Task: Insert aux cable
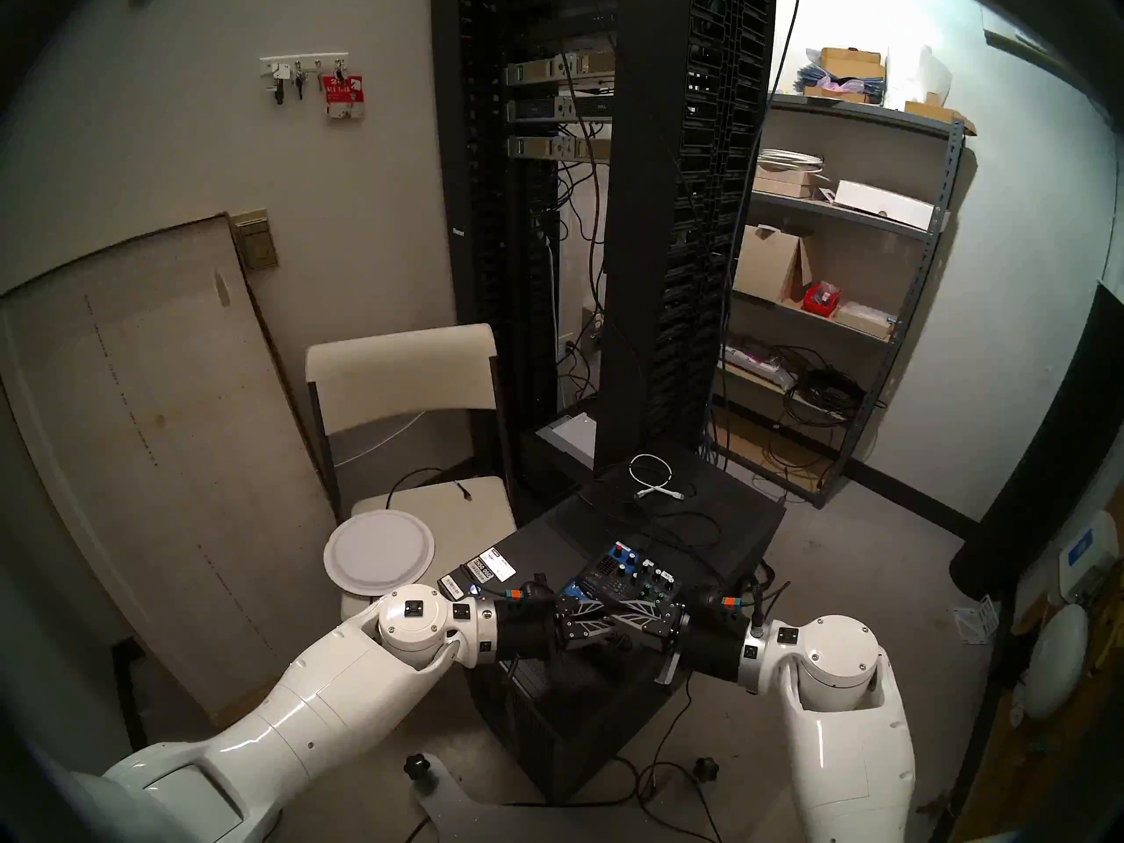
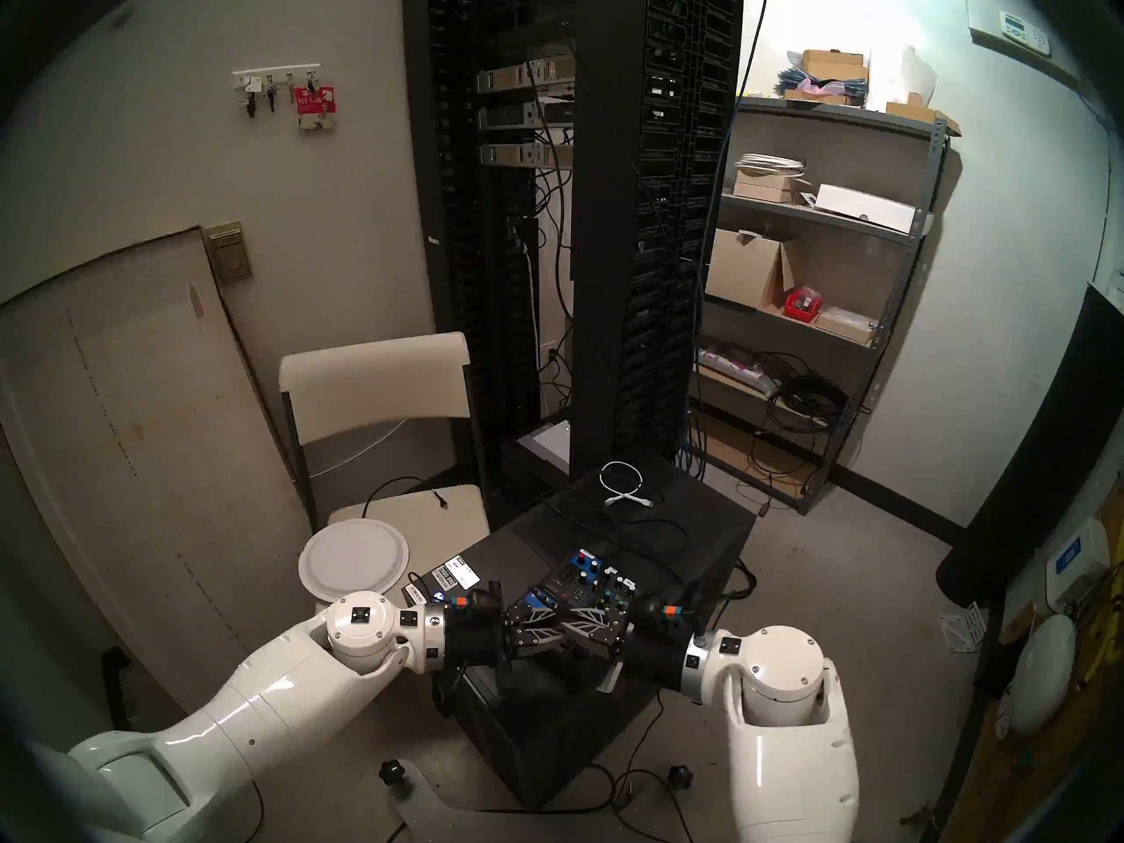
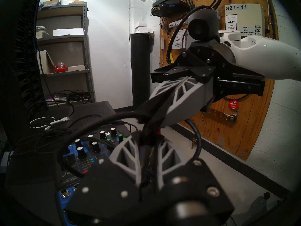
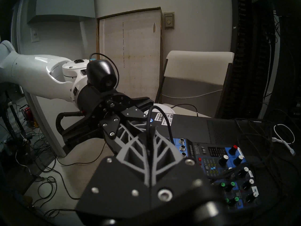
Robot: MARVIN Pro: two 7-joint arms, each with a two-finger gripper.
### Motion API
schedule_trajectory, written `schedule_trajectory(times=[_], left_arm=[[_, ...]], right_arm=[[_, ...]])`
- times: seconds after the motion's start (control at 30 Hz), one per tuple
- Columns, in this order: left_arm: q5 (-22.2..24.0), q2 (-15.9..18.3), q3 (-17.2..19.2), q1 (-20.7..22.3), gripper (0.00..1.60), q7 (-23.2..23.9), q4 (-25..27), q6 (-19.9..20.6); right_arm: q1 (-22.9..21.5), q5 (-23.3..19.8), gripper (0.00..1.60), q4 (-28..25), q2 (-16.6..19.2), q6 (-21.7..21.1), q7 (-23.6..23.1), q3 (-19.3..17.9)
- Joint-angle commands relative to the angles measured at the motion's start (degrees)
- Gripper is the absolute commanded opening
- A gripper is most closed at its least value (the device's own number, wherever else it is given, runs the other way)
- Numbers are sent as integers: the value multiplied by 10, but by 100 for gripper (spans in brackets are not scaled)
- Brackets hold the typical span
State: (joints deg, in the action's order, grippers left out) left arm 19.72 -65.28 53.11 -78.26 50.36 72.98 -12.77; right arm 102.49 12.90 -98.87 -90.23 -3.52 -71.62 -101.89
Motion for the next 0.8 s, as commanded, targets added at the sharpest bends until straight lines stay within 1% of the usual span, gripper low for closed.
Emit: schedule_trajectory(times=[0.0, 0.43, 0.77], left_arm=[[-8, 6, -12, -13, 0, 3, -15, 5], [-5, 8, -17, -10, 0, 4, -20, 4], [-5, 10, -22, -9, 0, 1, -21, 4]], right_arm=[[0, 11, 0, 23, 8, -4, 8, -6], [-16, 18, 0, 40, 20, -4, 9, -5], [-18, 21, 0, 50, 32, -7, 2, -3]])
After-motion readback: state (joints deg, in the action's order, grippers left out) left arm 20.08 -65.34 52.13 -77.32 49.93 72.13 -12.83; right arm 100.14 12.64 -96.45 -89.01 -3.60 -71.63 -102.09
